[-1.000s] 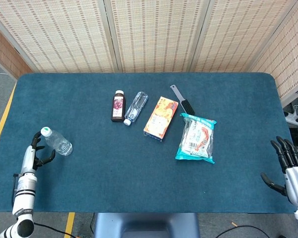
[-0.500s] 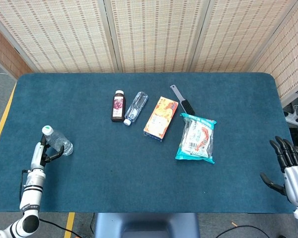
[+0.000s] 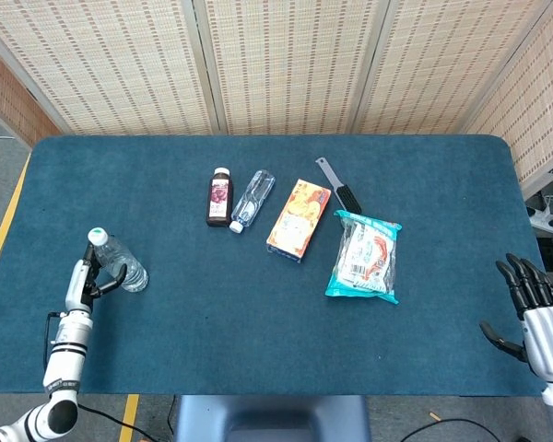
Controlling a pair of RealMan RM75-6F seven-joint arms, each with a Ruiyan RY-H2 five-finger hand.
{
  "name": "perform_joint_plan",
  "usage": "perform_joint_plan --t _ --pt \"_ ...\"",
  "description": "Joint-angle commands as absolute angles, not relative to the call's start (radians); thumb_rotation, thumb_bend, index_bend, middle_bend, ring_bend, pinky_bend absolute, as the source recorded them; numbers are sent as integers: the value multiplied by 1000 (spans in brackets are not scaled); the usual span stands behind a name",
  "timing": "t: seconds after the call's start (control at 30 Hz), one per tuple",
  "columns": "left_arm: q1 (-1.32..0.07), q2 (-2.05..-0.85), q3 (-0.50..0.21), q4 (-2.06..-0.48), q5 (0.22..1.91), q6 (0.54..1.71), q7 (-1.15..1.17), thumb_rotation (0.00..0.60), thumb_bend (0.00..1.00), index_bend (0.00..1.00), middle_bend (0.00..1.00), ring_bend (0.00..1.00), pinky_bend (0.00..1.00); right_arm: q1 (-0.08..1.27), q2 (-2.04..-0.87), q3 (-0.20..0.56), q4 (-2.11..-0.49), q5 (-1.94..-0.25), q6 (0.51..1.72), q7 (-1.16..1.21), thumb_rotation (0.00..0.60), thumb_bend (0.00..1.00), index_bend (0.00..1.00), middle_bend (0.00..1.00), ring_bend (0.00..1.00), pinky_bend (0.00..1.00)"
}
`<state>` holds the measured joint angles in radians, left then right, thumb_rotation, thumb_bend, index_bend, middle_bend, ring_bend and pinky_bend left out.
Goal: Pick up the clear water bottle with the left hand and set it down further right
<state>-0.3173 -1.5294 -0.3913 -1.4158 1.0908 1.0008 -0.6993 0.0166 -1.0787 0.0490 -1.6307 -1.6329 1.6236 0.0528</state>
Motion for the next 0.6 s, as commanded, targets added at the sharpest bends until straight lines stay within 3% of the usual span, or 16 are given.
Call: perform_joint_plan --t 0.03,0.27,0.6 --pt "-326 -1575 -396 -1373 1083 1058 -658 600 523 211 322 335 311 18 -1077 48 -1632 -1633 1621 52 600 137 25 0 0 130" --pt "-337 -1550 -408 -1374 1104 1120 -568 600 575 312 428 433 392 19 -1076 45 -1634 -1635 1618 54 600 137 26 0 0 130" --pt "-382 -1586 -440 -1266 1106 1419 -52 600 578 348 461 473 433 23 -1076 42 -1635 -1633 1606 52 600 138 25 0 0 130"
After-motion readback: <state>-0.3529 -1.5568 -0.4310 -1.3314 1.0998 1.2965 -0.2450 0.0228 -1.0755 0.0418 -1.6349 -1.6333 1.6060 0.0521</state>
